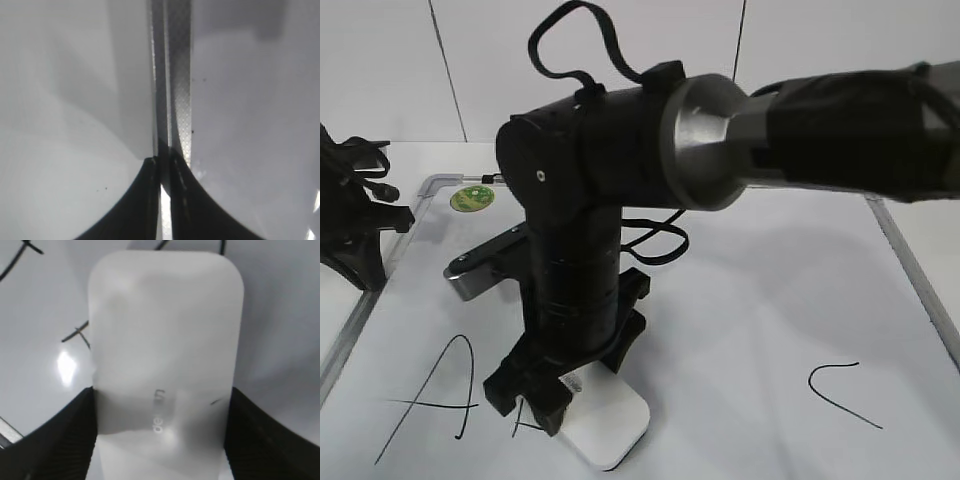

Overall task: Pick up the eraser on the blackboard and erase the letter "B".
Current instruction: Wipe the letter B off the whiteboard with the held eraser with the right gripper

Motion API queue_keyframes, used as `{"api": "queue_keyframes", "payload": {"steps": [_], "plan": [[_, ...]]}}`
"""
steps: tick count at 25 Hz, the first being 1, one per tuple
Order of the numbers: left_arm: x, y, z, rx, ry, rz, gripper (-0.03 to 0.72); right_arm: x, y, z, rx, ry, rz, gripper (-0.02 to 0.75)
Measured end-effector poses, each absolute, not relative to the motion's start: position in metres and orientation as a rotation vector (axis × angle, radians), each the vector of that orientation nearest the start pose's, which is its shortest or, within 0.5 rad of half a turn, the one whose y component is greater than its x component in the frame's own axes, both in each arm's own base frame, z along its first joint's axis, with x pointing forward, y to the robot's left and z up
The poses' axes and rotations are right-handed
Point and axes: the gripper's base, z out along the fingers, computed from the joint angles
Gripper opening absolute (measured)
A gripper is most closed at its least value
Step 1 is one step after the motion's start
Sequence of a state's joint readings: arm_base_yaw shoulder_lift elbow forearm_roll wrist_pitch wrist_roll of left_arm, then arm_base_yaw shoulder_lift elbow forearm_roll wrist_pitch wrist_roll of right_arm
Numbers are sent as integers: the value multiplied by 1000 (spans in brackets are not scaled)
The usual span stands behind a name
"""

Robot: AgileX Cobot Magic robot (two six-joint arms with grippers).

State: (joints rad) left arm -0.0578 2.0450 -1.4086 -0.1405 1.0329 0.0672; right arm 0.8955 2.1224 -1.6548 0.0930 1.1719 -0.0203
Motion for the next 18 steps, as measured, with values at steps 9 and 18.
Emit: {"api": "queue_keyframes", "payload": {"steps": [9,18], "plan": [[386,-33,154,80,3149,-190,17,257,338,180,-1353,2860,147,540],[386,-33,154,81,3155,-191,17,255,338,180,-1373,2874,171,540]]}}
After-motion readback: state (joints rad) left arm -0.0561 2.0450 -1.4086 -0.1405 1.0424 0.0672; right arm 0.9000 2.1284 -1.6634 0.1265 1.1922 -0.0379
